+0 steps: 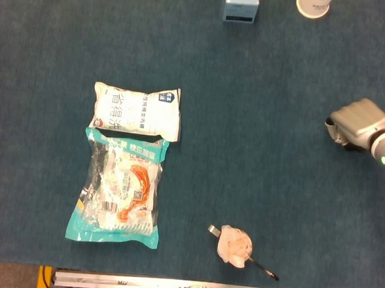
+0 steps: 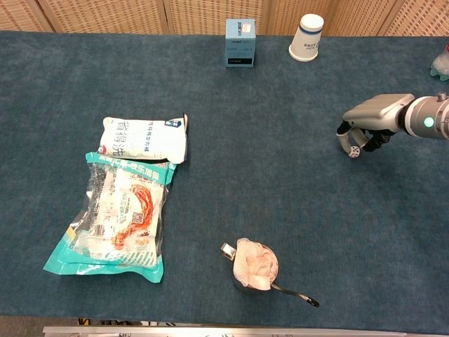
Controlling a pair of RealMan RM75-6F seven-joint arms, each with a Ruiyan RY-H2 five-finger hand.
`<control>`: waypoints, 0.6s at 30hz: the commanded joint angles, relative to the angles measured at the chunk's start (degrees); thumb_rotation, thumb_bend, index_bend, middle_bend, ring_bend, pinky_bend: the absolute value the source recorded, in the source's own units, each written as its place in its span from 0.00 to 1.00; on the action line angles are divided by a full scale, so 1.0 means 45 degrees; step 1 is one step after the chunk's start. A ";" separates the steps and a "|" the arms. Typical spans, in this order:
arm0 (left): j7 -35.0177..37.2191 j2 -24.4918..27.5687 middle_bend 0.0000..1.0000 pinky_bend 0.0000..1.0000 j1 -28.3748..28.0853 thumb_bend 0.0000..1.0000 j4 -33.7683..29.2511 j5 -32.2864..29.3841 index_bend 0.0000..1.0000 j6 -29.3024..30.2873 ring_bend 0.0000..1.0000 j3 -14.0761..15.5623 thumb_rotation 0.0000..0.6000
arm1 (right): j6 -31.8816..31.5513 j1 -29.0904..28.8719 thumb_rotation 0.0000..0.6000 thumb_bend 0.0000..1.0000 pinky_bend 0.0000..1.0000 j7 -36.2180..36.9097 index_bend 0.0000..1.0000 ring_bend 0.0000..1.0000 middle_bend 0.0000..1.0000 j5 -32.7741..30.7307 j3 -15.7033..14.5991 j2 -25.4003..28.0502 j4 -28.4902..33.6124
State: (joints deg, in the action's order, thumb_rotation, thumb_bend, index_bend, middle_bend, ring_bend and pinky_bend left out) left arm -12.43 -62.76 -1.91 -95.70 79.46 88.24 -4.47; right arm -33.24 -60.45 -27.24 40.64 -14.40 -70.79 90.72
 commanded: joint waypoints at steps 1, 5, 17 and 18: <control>-0.0017 -0.0001 0.32 0.35 0.0002 0.26 0.0005 -0.0018 0.44 -0.0009 0.20 0.0000 1.00 | -0.0051 0.0018 1.00 1.00 1.00 0.0013 0.44 1.00 1.00 -0.0015 -0.0045 0.0008 -0.0013; -0.0015 0.0001 0.32 0.35 -0.0003 0.26 0.0006 -0.0059 0.44 -0.0021 0.20 -0.0024 1.00 | -0.0131 0.0057 1.00 1.00 1.00 0.0035 0.44 1.00 1.00 -0.0005 -0.0113 0.0081 0.0042; -0.0095 -0.0031 0.32 0.35 -0.0026 0.26 0.0032 -0.0138 0.44 -0.0080 0.20 -0.0045 1.00 | -0.0574 0.0301 1.00 1.00 1.00 0.0020 0.44 1.00 1.00 0.0055 -0.0382 0.0658 0.0534; -0.0101 -0.0033 0.32 0.35 -0.0027 0.26 0.0034 -0.0145 0.44 -0.0088 0.20 -0.0044 1.00 | -0.0589 0.0332 1.00 1.00 1.00 0.0026 0.44 1.00 1.00 0.0058 -0.0405 0.0692 0.0550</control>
State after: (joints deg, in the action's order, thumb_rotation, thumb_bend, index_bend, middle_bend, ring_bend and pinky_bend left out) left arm -12.87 -62.91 -2.03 -95.55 78.82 87.86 -4.67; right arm -35.85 -58.98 -27.12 40.88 -16.17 -67.72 93.15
